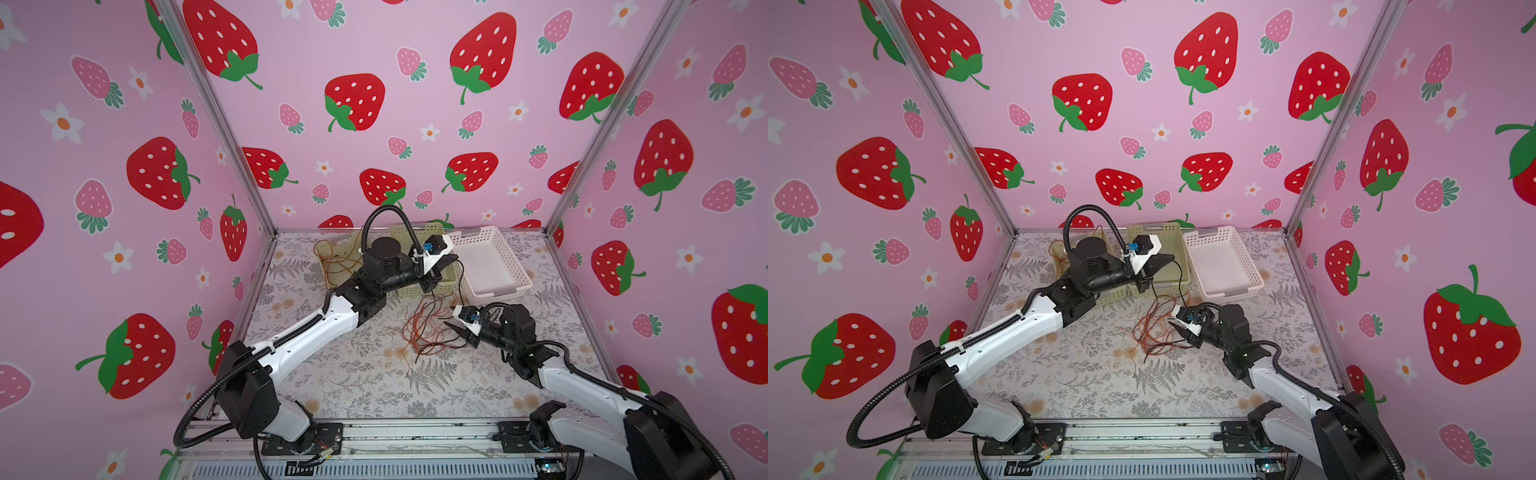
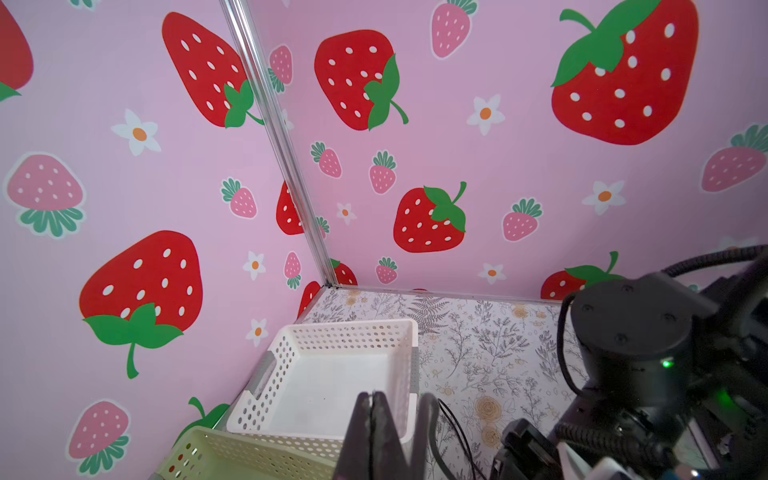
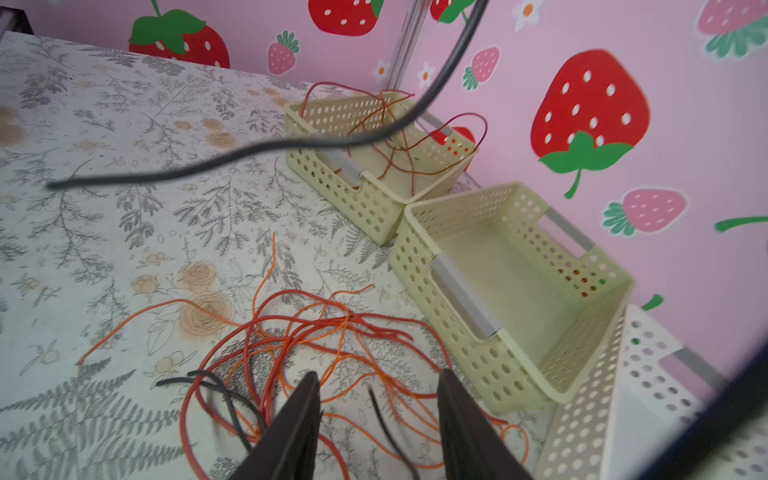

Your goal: Untangle the cables

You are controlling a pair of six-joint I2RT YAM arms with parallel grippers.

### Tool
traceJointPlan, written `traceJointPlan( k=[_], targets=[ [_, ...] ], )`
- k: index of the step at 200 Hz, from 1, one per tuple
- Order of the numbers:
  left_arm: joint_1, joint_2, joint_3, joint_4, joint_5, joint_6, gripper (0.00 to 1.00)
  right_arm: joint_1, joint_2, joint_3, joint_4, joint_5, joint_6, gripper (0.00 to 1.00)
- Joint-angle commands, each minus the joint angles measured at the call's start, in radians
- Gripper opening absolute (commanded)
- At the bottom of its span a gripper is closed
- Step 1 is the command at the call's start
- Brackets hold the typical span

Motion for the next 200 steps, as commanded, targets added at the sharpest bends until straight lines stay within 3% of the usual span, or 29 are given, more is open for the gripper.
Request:
traceJointPlan(
  k=[1, 64, 106, 143, 184, 200],
  targets=[
    [0.005, -0.026, 0.090, -0.037, -0.022, 0.050, 0.00, 0.000, -0.011, -0.005, 0.101, -0.046, 0.037, 0.48],
    [0.053, -0.038, 0.112, -0.109, 0.028, 0.086, 0.00, -0.006, -0.237, -0.021, 0.183, -0.010, 0.085, 0.81],
    [0.060, -0.037, 0.114, -0.092, 0.183, 0.076, 0.00, -0.015, -0.135, 0.099, 0.218, -0.046, 0.185, 1.00],
    [0.060, -0.036, 0.117, -0.089, 0.261, 0.089, 0.00, -0.017, -0.069, 0.137, 0.293, -0.077, 0.223, 0.99],
    [0.057, -0.010, 0.119, -0.059, 0.299, 0.093, 0.00, -0.017, 0.045, 0.219, 0.400, -0.295, 0.358, 0.99],
    [0.055, 0.010, 0.130, -0.040, 0.303, 0.092, 0.00, -0.015, 0.099, 0.241, 0.447, -0.293, 0.406, 0.96]
  ],
)
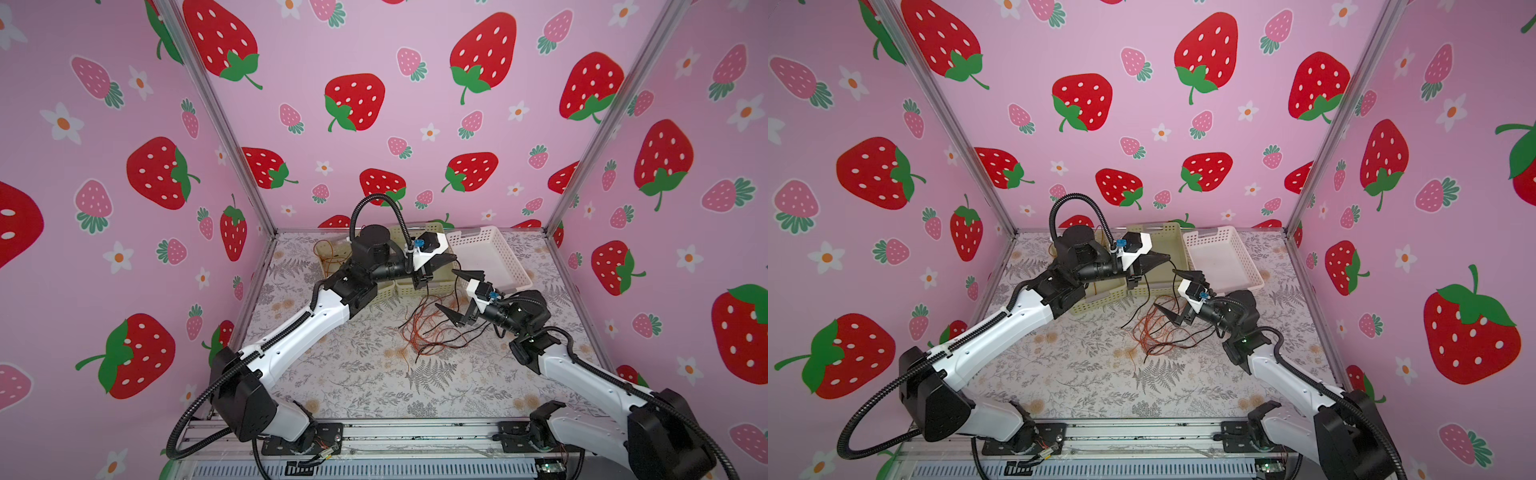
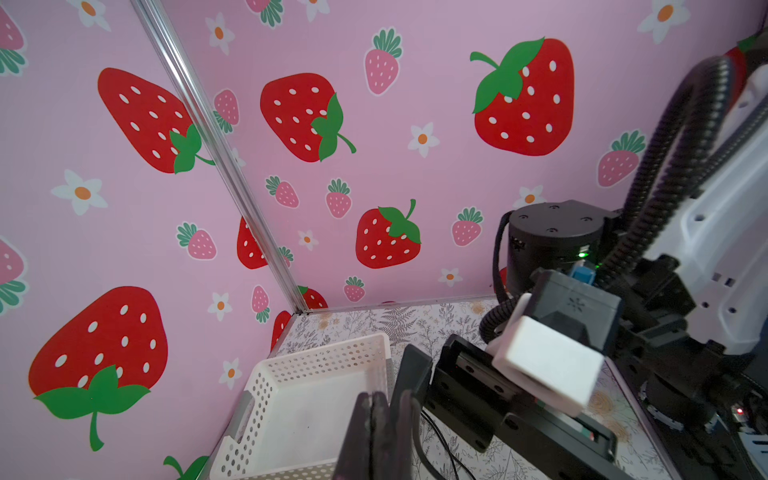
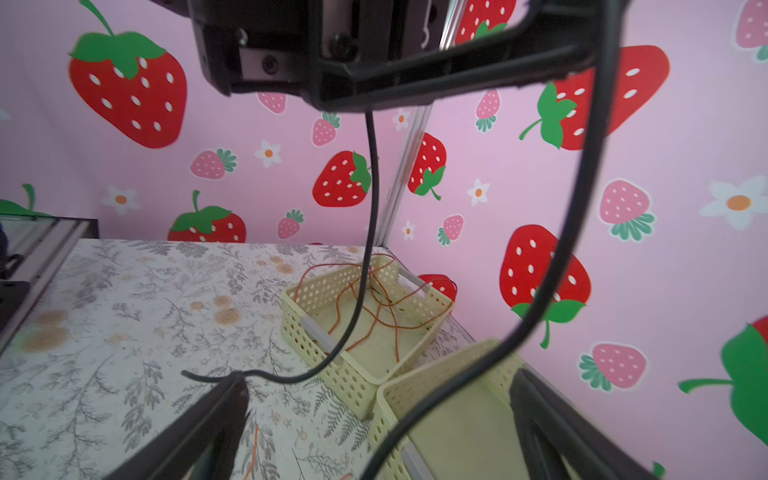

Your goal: Untangle the cables

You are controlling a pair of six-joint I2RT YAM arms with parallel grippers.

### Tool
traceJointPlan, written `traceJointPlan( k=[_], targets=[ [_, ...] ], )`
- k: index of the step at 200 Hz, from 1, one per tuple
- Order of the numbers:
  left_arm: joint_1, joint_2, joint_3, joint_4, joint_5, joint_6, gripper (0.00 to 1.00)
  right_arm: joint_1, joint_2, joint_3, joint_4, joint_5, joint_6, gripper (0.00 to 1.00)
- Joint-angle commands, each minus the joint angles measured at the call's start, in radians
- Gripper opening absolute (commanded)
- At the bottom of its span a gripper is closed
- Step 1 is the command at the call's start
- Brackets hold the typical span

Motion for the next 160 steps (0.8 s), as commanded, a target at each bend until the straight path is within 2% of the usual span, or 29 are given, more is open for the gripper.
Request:
traceJointPlan(
  k=[1, 20, 37, 66, 90, 102, 105, 110, 132, 135, 160],
  targets=[
    [-0.005, 0.030, 0.059, 0.058, 0.046, 0.018, 0.00, -0.003, 0.057, 0.046, 0.128, -0.097, 0.117, 0.96],
    [-0.012, 0.049, 0.074, 0.078, 0.043, 0.018, 0.00, 0.000, 0.119, 0.085, 0.114, -0.061, 0.131, 0.88],
    [-0.015, 0.060, 0.074, 0.112, 0.027, 0.016, 0.00, 0.000, 0.177, 0.123, 0.132, -0.049, 0.162, 0.74],
    [-0.014, 0.071, 0.071, 0.153, -0.026, 0.026, 0.00, 0.000, 0.258, 0.174, 0.188, -0.016, 0.198, 0.37],
    [0.010, 0.082, 0.062, 0.207, -0.084, 0.007, 0.00, -0.002, 0.307, 0.217, 0.183, 0.023, 0.172, 0.00],
    [0.032, 0.092, 0.058, 0.243, -0.127, -0.030, 0.00, -0.005, 0.329, 0.240, 0.181, 0.053, 0.156, 0.00],
    [0.039, 0.094, 0.057, 0.247, -0.137, -0.038, 0.04, -0.006, 0.334, 0.248, 0.179, 0.064, 0.154, 0.00],
    [0.052, 0.098, 0.057, 0.254, -0.147, -0.055, 0.16, -0.009, 0.346, 0.263, 0.174, 0.075, 0.152, 0.00],
    [0.117, 0.104, 0.034, 0.306, -0.229, -0.165, 0.92, -0.036, 0.427, 0.382, 0.102, 0.100, 0.146, 0.00],
    [0.127, 0.102, 0.027, 0.318, -0.245, -0.182, 0.99, -0.040, 0.441, 0.402, 0.087, 0.104, 0.144, 0.00],
    [0.215, 0.071, -0.034, 0.355, -0.321, -0.278, 0.99, -0.071, 0.580, 0.592, -0.080, 0.143, 0.113, 0.00]
  ],
)
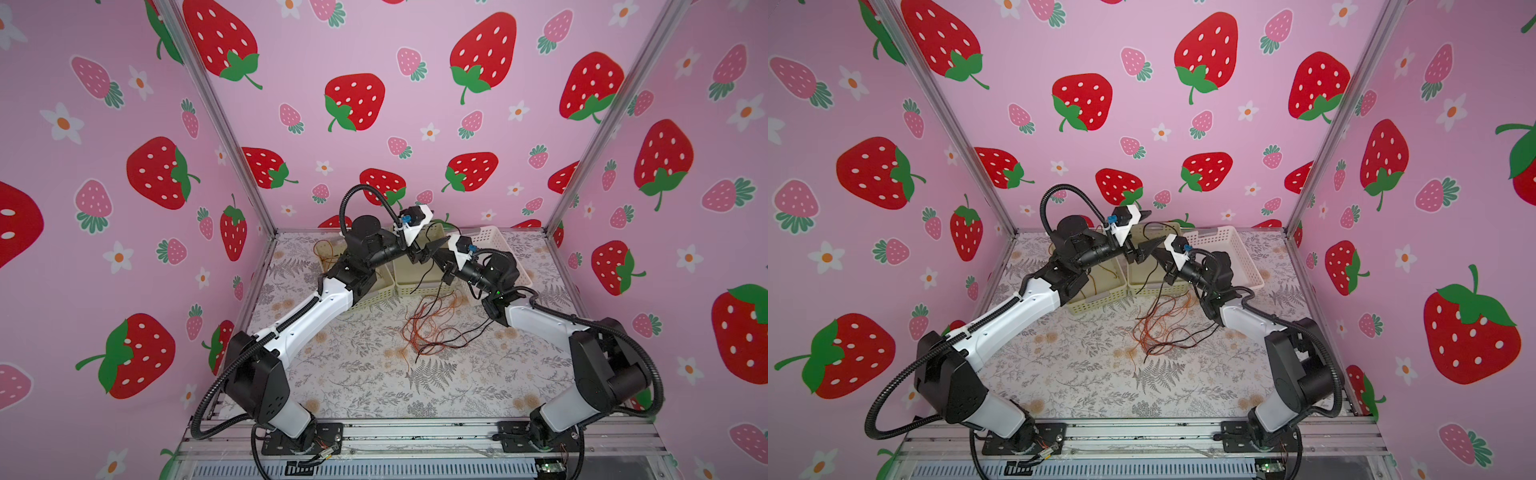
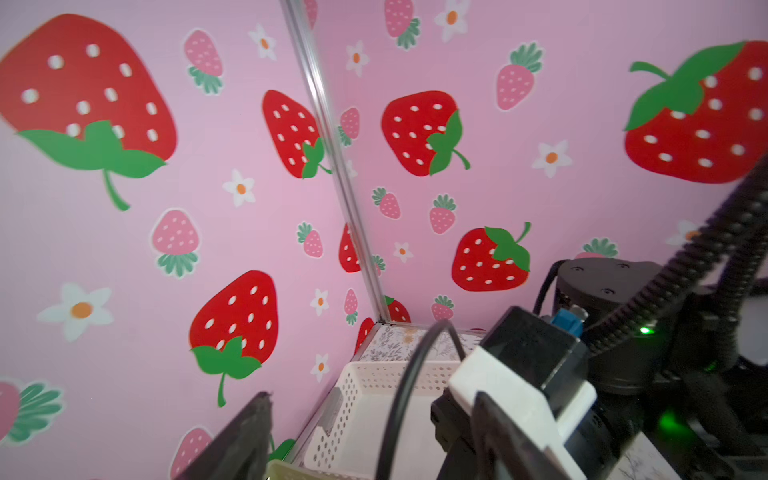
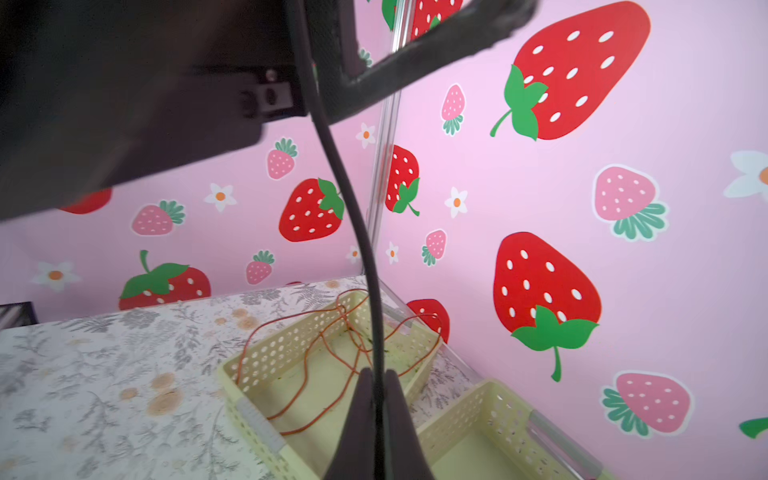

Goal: Untangle the cables
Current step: 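Carry the black wire over the middle basket with the right gripper while the left rises, then release the black wire into the middle basket while the left gripper returns to the pile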

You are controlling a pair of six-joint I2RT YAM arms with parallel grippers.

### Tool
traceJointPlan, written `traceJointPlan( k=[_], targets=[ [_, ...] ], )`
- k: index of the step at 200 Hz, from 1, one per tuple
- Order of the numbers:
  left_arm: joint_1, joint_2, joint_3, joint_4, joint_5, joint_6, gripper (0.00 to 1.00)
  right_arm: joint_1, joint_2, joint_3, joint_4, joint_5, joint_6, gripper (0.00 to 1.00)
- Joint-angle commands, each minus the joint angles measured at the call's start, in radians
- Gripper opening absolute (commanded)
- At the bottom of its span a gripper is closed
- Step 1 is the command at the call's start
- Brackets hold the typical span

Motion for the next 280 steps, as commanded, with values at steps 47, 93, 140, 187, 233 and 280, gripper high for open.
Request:
traceJointPlan(
  k=[47, 93, 140, 187, 233, 280],
  targets=[
    [0.153, -0.106, -0.177, -0.054, -0.167, -0.071, 0.99, -0.071, 0.403, 0.415, -0.261, 0.153, -0.085, 0.00],
    [0.157, -0.171, -0.316, -0.132, -0.217, -0.023, 0.99, -0.071, 0.679, 0.696, -0.420, 0.247, -0.150, 0.00],
    [0.162, -0.194, -0.363, -0.218, -0.264, 0.015, 0.99, -0.041, 0.728, 0.736, -0.556, 0.405, -0.230, 0.13],
    [0.169, -0.179, -0.364, -0.261, -0.258, 0.017, 0.99, -0.029, 0.659, 0.644, -0.542, 0.441, -0.254, 0.58],
    [0.169, -0.171, -0.363, -0.308, -0.223, 0.034, 0.99, -0.013, 0.564, 0.582, -0.545, 0.459, -0.307, 0.99],
    [0.143, -0.161, -0.390, -0.443, -0.066, 0.121, 0.95, -0.012, 0.398, 0.473, -0.570, 0.483, -0.338, 0.99]
  ],
)
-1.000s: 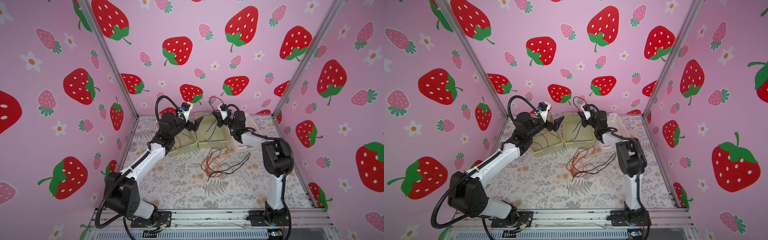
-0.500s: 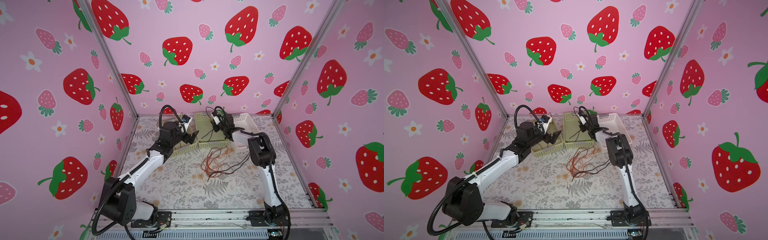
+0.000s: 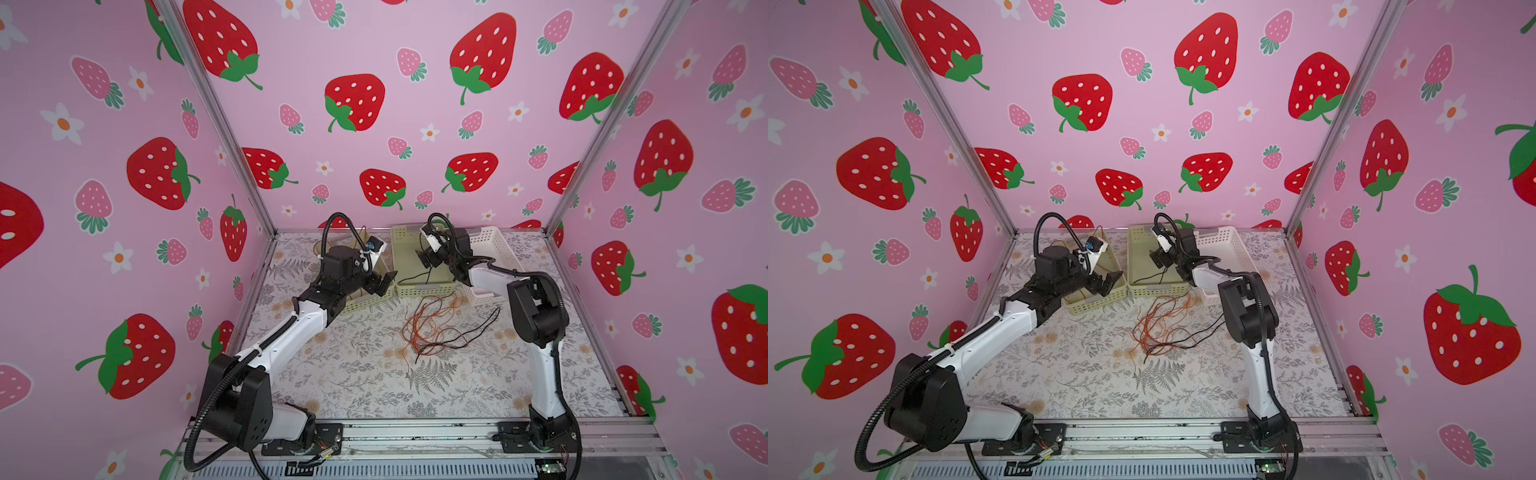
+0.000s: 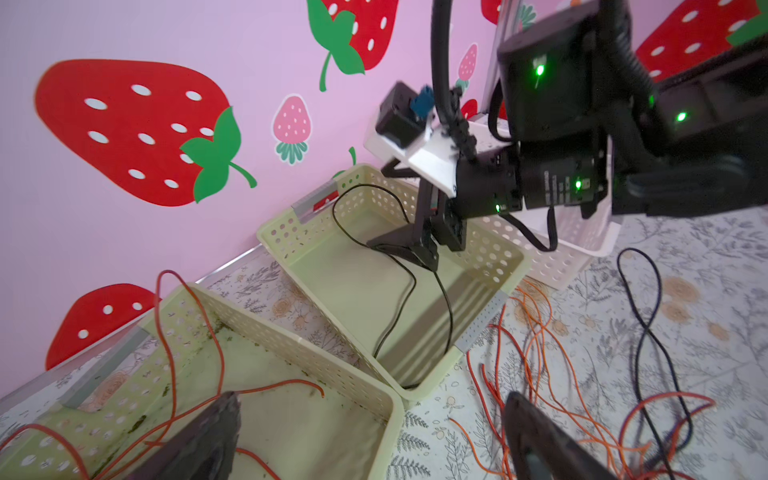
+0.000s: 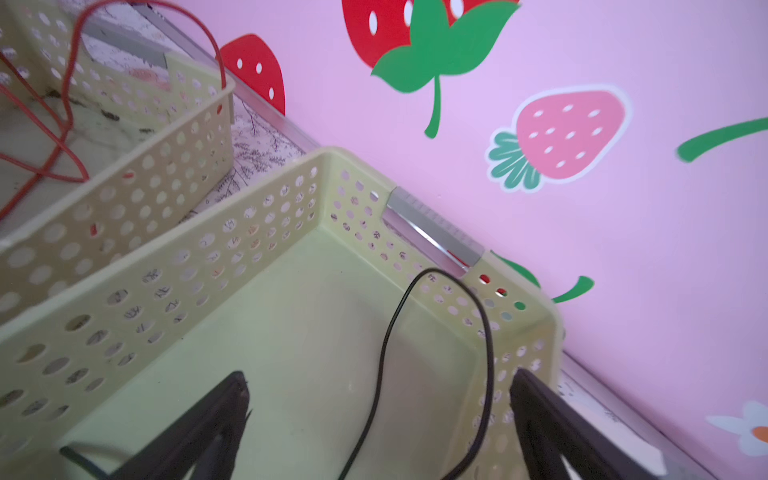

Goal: Untangle the cables
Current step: 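Release the black wire into the middle basket while the left gripper returns to the pile, then grasp a red wire with the left gripper while the right grasps a black wire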

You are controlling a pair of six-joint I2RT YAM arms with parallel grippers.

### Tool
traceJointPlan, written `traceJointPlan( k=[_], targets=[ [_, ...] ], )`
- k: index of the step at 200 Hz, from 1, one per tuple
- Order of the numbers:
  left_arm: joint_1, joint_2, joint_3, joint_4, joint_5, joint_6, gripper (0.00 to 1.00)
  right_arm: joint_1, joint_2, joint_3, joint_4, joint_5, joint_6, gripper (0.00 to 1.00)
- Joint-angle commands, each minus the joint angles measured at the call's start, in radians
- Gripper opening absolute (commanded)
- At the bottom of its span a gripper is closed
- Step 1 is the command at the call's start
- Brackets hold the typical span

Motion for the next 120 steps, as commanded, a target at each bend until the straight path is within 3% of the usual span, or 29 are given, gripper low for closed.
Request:
traceJointPlan(
  k=[1, 68, 99, 120],
  targets=[
    [-0.019, 0.011, -0.021, -0.091, 0.114, 0.072, 0.95, 0.004, -0.104, -0.046, -0.015, 0.021, -0.035, 0.99],
    [-0.241, 0.090, -0.053, -0.128, 0.072, 0.230, 0.95, 0.004, -0.388, -0.283, -0.037, -0.023, -0.072, 0.99],
    [-0.353, 0.237, 0.037, -0.117, 0.085, 0.287, 0.92, -0.005, -0.594, -0.466, -0.009, 0.018, 0.026, 0.97],
    [-0.398, 0.351, 0.115, -0.097, 0.091, 0.293, 0.89, -0.032, -0.728, -0.533, -0.121, 0.120, 0.215, 0.88]
  ],
)
